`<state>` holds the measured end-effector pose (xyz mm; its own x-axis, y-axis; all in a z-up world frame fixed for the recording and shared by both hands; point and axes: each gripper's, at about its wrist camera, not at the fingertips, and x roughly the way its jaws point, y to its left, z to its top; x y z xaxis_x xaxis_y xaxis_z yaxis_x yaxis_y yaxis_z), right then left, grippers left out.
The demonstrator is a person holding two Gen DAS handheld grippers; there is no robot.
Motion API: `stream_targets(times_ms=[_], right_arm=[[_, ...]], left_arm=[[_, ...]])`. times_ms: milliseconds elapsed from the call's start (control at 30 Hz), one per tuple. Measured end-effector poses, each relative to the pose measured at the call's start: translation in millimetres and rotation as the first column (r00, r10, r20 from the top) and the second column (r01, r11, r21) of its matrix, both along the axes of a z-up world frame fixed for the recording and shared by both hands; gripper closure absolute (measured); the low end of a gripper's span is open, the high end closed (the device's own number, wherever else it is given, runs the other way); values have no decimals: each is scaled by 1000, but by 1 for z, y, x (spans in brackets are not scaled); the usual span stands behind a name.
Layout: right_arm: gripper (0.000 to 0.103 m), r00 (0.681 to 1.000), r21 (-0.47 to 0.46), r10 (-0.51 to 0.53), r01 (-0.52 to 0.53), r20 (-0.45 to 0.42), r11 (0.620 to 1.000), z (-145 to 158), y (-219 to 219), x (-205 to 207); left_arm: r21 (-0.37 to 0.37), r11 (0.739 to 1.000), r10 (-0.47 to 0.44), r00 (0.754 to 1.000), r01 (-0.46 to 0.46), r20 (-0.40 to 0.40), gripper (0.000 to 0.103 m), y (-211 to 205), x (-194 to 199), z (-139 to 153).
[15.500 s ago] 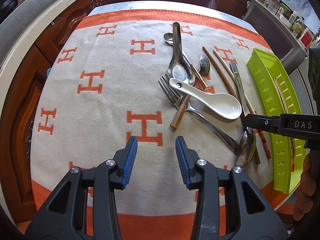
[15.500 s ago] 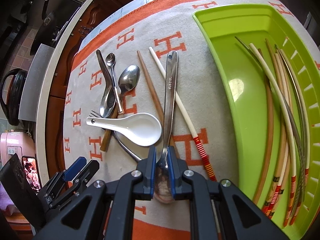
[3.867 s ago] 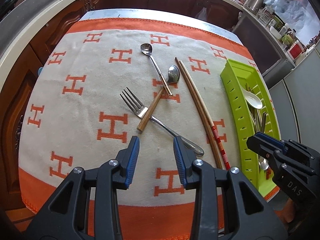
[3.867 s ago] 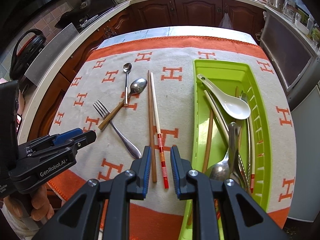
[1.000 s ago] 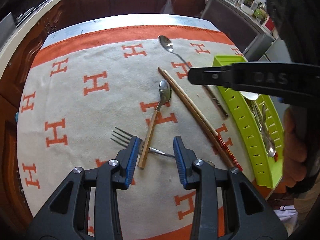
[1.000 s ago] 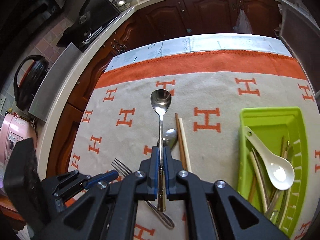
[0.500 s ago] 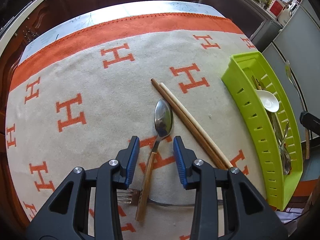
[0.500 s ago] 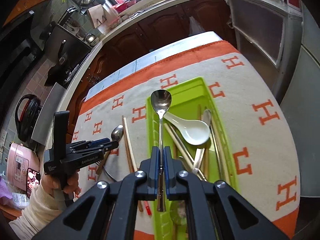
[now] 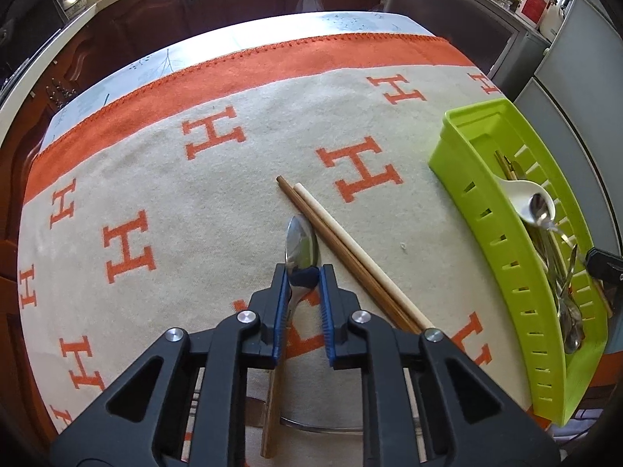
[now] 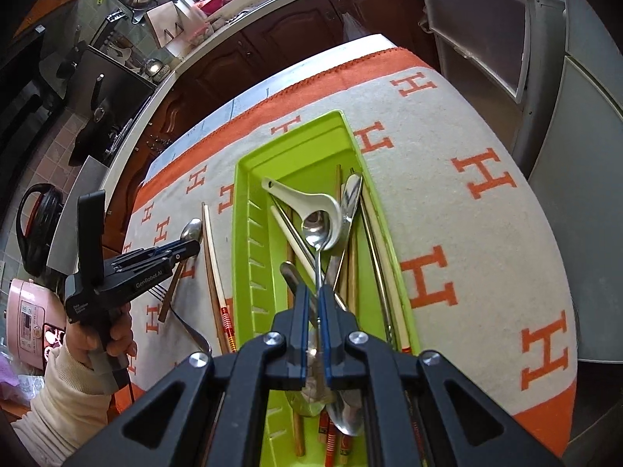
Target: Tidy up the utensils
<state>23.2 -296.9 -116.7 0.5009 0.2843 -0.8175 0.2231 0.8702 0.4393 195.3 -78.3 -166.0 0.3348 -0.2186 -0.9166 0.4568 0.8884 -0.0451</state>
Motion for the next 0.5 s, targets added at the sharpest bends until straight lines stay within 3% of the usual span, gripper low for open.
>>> stream_targets(times_ms=[100, 500], right_arm=[[97, 1000, 29, -12, 12, 0, 1000, -2, -2, 0], [97, 999, 38, -11, 9, 37, 999, 7, 0, -8]], left_arm=[[-46, 999, 25, 1000, -25, -9, 103, 3, -5, 5], [-217, 971, 90, 993, -105, -80, 103, 16, -46, 48]])
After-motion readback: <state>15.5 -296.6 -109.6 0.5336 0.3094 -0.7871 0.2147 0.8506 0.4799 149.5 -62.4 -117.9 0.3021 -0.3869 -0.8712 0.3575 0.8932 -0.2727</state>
